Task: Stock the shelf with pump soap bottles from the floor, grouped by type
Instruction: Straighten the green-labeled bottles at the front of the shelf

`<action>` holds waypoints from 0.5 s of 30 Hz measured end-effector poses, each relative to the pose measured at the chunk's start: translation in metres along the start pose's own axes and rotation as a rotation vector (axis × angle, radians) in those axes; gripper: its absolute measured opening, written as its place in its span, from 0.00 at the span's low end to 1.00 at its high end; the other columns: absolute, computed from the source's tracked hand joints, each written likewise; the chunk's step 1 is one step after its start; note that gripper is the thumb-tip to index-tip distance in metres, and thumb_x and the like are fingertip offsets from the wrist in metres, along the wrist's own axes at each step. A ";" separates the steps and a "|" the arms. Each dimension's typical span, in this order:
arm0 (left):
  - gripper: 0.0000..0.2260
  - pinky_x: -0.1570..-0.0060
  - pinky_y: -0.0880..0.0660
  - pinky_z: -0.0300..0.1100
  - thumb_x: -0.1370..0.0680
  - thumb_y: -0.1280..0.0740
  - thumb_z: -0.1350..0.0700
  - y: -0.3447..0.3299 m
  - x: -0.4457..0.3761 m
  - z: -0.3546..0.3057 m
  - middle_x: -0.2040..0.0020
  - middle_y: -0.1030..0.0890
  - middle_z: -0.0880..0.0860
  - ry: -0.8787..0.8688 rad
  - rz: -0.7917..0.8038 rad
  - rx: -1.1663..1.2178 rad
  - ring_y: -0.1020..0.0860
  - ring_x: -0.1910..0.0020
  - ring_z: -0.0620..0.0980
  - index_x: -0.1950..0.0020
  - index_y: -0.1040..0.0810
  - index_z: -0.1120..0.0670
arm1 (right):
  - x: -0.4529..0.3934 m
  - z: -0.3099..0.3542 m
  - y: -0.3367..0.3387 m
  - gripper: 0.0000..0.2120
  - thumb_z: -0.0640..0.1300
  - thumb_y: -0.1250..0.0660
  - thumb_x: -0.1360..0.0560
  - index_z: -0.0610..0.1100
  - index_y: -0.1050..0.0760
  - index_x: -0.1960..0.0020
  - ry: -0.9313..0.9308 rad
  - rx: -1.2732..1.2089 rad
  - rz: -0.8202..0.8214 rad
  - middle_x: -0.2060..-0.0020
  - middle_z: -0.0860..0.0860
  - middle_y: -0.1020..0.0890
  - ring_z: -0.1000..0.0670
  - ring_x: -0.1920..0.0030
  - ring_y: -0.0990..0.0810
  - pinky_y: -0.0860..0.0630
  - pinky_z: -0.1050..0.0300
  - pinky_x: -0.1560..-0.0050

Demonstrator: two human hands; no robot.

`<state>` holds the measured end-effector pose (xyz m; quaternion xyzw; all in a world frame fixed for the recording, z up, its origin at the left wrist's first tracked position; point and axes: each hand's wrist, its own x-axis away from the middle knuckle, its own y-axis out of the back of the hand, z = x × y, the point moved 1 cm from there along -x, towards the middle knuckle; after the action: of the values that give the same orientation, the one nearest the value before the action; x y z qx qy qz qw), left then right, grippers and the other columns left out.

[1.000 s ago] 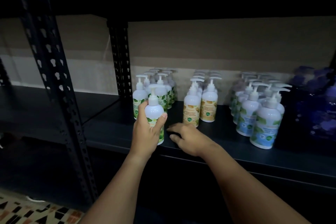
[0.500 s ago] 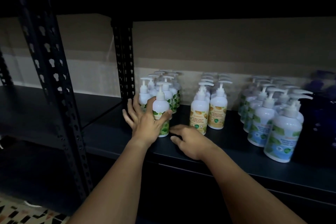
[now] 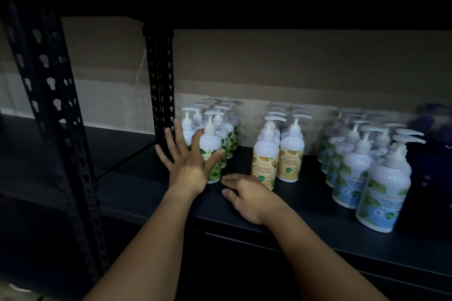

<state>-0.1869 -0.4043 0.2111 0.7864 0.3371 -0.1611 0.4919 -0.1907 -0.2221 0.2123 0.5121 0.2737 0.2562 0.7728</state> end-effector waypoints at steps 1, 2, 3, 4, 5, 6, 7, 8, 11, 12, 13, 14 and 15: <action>0.35 0.26 0.73 0.64 0.22 0.46 0.26 0.000 0.000 0.000 0.19 0.73 0.50 -0.003 0.007 -0.005 0.75 0.20 0.54 0.21 0.44 0.41 | 0.000 0.000 0.000 0.21 0.48 0.41 0.14 0.40 0.28 0.26 0.011 0.005 -0.007 0.25 0.47 0.28 0.46 0.26 0.31 0.39 0.60 0.25; 0.35 0.26 0.73 0.64 0.22 0.46 0.26 0.000 -0.001 -0.001 0.19 0.73 0.51 -0.006 0.014 -0.015 0.75 0.21 0.54 0.20 0.45 0.42 | -0.001 0.000 0.000 0.21 0.48 0.41 0.14 0.41 0.28 0.25 0.018 0.006 -0.012 0.25 0.48 0.29 0.47 0.26 0.31 0.39 0.60 0.25; 0.36 0.26 0.74 0.64 0.23 0.47 0.26 0.000 -0.001 -0.001 0.19 0.74 0.51 -0.009 0.022 -0.032 0.75 0.21 0.54 0.20 0.45 0.43 | -0.001 0.000 -0.001 0.21 0.48 0.41 0.14 0.41 0.29 0.25 0.022 0.009 -0.014 0.24 0.48 0.29 0.46 0.25 0.32 0.39 0.59 0.24; 0.36 0.27 0.74 0.64 0.23 0.47 0.26 0.000 -0.001 -0.001 0.19 0.74 0.52 -0.010 0.028 -0.046 0.75 0.21 0.54 0.20 0.45 0.44 | -0.001 0.000 -0.001 0.22 0.49 0.41 0.15 0.41 0.29 0.24 0.021 0.011 -0.015 0.24 0.48 0.29 0.46 0.25 0.32 0.39 0.58 0.23; 0.36 0.27 0.74 0.64 0.23 0.47 0.26 0.000 -0.001 -0.002 0.19 0.74 0.52 -0.009 0.031 -0.053 0.75 0.21 0.54 0.20 0.45 0.44 | -0.001 0.000 -0.002 0.22 0.49 0.41 0.15 0.41 0.30 0.24 0.022 0.013 -0.016 0.23 0.48 0.30 0.47 0.24 0.32 0.39 0.58 0.23; 0.37 0.27 0.74 0.64 0.23 0.47 0.26 0.001 -0.001 -0.002 0.19 0.75 0.52 -0.007 0.033 -0.048 0.75 0.21 0.54 0.20 0.45 0.44 | -0.001 0.000 -0.002 0.22 0.49 0.41 0.15 0.41 0.30 0.23 0.023 0.014 -0.019 0.23 0.48 0.30 0.47 0.24 0.32 0.39 0.58 0.23; 0.37 0.26 0.73 0.63 0.23 0.47 0.26 0.001 -0.001 -0.002 0.20 0.75 0.51 -0.004 0.037 -0.036 0.75 0.21 0.54 0.19 0.46 0.44 | -0.001 0.000 -0.002 0.22 0.49 0.41 0.15 0.41 0.30 0.24 0.024 0.015 -0.022 0.23 0.48 0.30 0.47 0.24 0.32 0.39 0.58 0.23; 0.37 0.25 0.72 0.63 0.23 0.47 0.26 0.001 -0.001 -0.002 0.20 0.75 0.51 -0.002 0.044 -0.019 0.75 0.21 0.54 0.19 0.47 0.43 | -0.001 0.000 -0.002 0.22 0.49 0.41 0.15 0.41 0.30 0.24 0.024 0.015 -0.023 0.24 0.48 0.30 0.47 0.25 0.32 0.39 0.58 0.23; 0.39 0.21 0.64 0.63 0.23 0.48 0.27 0.000 -0.001 -0.001 0.20 0.76 0.50 -0.007 0.063 0.024 0.73 0.20 0.53 0.17 0.51 0.43 | -0.001 0.001 -0.002 0.22 0.49 0.41 0.15 0.42 0.30 0.24 0.020 0.013 -0.025 0.23 0.48 0.30 0.47 0.25 0.32 0.39 0.58 0.23; 0.39 0.21 0.61 0.63 0.23 0.48 0.27 -0.001 -0.001 0.000 0.20 0.75 0.50 -0.012 0.060 0.035 0.71 0.19 0.53 0.17 0.51 0.43 | -0.001 0.001 -0.002 0.22 0.49 0.41 0.15 0.42 0.30 0.24 0.017 0.010 -0.026 0.23 0.48 0.30 0.47 0.24 0.32 0.39 0.58 0.23; 0.38 0.21 0.57 0.63 0.23 0.48 0.27 -0.002 -0.002 0.001 0.19 0.73 0.51 -0.017 0.052 0.046 0.69 0.18 0.53 0.17 0.49 0.44 | -0.001 0.001 -0.002 0.22 0.49 0.41 0.15 0.42 0.30 0.23 0.017 0.009 -0.027 0.23 0.48 0.30 0.47 0.24 0.33 0.40 0.59 0.23; 0.38 0.21 0.54 0.63 0.22 0.46 0.28 -0.003 -0.002 0.002 0.19 0.72 0.51 -0.018 0.045 0.057 0.67 0.18 0.54 0.18 0.48 0.45 | -0.001 0.001 -0.002 0.22 0.49 0.41 0.15 0.42 0.30 0.23 0.018 0.011 -0.027 0.23 0.48 0.30 0.47 0.24 0.33 0.40 0.59 0.23; 0.37 0.21 0.52 0.62 0.22 0.45 0.29 -0.004 -0.002 0.002 0.18 0.72 0.51 -0.016 0.043 0.066 0.67 0.18 0.54 0.18 0.47 0.45 | 0.000 0.001 -0.002 0.22 0.49 0.41 0.14 0.42 0.30 0.23 0.019 0.013 -0.027 0.23 0.48 0.30 0.47 0.24 0.33 0.40 0.60 0.23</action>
<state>-0.1911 -0.4060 0.2087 0.8080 0.3105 -0.1679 0.4717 -0.1902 -0.2235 0.2111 0.5107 0.2897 0.2488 0.7703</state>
